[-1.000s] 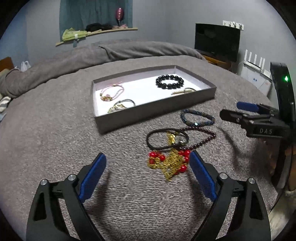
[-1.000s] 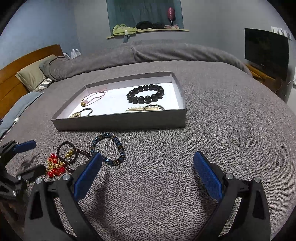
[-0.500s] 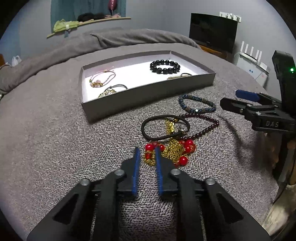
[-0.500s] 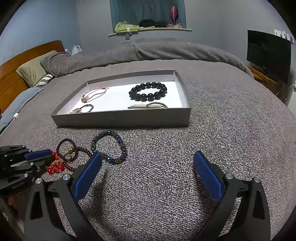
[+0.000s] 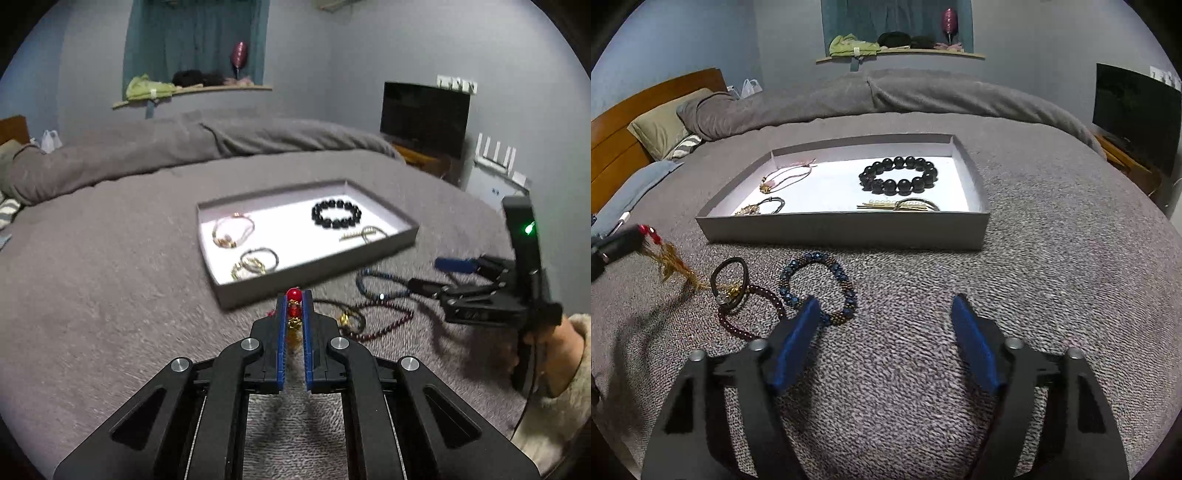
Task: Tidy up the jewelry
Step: 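Grasp the red-bead gold chain brooch with the left tool while the right tool grasps the blue-black bead bracelet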
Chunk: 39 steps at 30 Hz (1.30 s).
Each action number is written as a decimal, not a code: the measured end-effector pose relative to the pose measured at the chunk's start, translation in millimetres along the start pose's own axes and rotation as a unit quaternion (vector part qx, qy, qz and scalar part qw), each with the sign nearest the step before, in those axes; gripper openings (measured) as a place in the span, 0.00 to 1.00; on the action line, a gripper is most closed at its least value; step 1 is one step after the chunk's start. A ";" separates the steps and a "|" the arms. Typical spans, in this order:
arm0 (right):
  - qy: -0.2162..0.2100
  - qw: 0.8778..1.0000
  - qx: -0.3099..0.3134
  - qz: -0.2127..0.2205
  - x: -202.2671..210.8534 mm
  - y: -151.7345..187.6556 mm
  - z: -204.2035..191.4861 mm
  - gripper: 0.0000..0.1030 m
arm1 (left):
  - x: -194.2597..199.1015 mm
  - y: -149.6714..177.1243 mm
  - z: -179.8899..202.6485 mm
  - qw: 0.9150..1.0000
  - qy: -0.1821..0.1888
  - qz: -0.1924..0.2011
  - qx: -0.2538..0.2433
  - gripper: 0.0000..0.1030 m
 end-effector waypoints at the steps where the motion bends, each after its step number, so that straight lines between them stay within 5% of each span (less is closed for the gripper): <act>1: -0.002 1.000 0.001 0.000 -1.1 -1.1 -1.2 0.60 | 2.5 -2.7 -2.0 1.000 -0.002 0.005 0.002 0.08; 11: -0.029 0.999 0.001 -0.021 -17.8 -12.0 -17.3 0.33 | 14.7 -11.7 -8.5 1.000 -0.008 0.024 0.003 0.08; 18: -0.036 0.998 0.001 -0.049 -35.2 -11.4 -21.6 0.30 | 13.6 -10.3 -9.0 1.000 -0.007 0.019 0.002 0.08; 24: -0.030 0.997 0.013 -0.069 -46.0 -7.7 -21.7 0.11 | 8.4 -7.1 -8.6 1.000 -0.004 0.009 0.001 0.08; 39: -0.040 0.998 -0.025 0.031 14.2 -43.1 -4.6 0.07 | 11.0 -9.8 -15.2 1.000 -0.008 0.015 0.006 0.08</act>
Point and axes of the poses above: each gripper's, at about its wrist camera, not at the fingertips, and x roughly against the way its jaws point, z to its right, y to its underside, the point moved 9 cm from there along -x, roughly the way its jaws point, and after that the axes turned 3 degrees about z, right-handed, at the moved point
